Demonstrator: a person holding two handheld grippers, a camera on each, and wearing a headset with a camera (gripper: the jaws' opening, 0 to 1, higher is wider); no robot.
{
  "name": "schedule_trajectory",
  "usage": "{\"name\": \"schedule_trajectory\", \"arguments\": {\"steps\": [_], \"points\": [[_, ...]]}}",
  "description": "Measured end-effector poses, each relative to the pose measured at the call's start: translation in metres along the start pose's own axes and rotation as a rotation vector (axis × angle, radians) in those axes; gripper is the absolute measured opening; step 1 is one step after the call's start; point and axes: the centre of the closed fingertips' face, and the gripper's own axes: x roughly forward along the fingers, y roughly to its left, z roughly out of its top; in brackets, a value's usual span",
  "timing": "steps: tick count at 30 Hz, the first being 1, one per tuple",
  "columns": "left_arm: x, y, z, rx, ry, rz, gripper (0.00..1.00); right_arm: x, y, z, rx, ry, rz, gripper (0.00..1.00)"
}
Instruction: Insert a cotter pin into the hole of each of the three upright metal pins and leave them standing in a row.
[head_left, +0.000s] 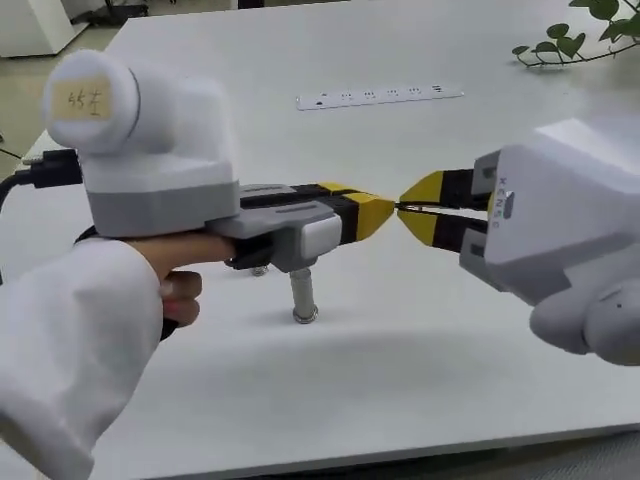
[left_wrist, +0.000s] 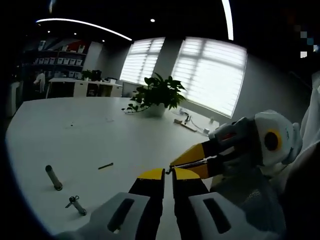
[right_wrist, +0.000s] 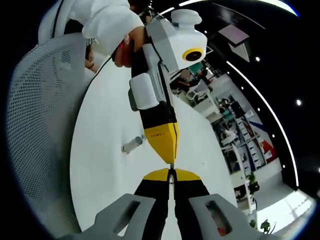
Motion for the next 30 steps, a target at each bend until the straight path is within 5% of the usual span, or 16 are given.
{"name": "schedule_trajectory", "arguments": {"steps": [22, 30], "points": [[0.004, 0.004, -0.007, 0.014, -0.002, -0.083, 0.0, 0.01, 0.004, 0.002, -0.032, 0.047, 0.03, 0.0], [0.002, 0.006, -0.007, 0.003, -0.009, -0.069, 0.0, 0.014, 0.004, 0.003, -0.034, 0.038, 0.041, 0.0]]}}
